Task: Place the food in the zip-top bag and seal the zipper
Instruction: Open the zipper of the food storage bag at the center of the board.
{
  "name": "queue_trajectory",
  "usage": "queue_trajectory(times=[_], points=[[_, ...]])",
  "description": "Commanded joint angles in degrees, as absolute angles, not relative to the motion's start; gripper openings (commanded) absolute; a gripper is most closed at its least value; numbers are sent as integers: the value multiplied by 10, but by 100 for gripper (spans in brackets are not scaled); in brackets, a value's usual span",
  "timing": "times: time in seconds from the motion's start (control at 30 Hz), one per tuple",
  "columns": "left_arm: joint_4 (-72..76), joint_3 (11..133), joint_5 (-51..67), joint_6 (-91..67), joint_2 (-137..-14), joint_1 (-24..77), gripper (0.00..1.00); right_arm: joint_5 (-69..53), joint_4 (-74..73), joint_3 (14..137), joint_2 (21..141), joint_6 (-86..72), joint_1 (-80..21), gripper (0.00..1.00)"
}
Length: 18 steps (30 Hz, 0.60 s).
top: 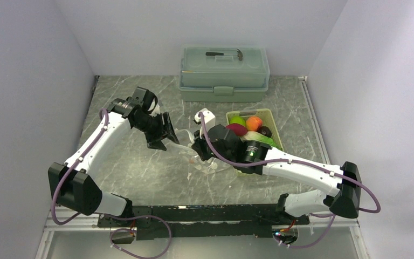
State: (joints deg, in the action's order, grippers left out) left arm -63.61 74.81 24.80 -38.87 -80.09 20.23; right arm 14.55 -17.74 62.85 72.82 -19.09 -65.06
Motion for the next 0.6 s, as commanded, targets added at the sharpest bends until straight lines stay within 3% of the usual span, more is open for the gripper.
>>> queue_trajectory(times=[0.0, 0.23, 0.57], points=[[-646, 745, 259, -372, -809, 200, 64, 164, -125, 620, 702, -171, -662, 0], [-650, 747, 266, -363, -815, 200, 57, 179, -123, 620, 706, -164, -676, 0], [-655, 744, 268, -358, -811, 200, 25, 200, -129, 625, 712, -162, -684, 0]])
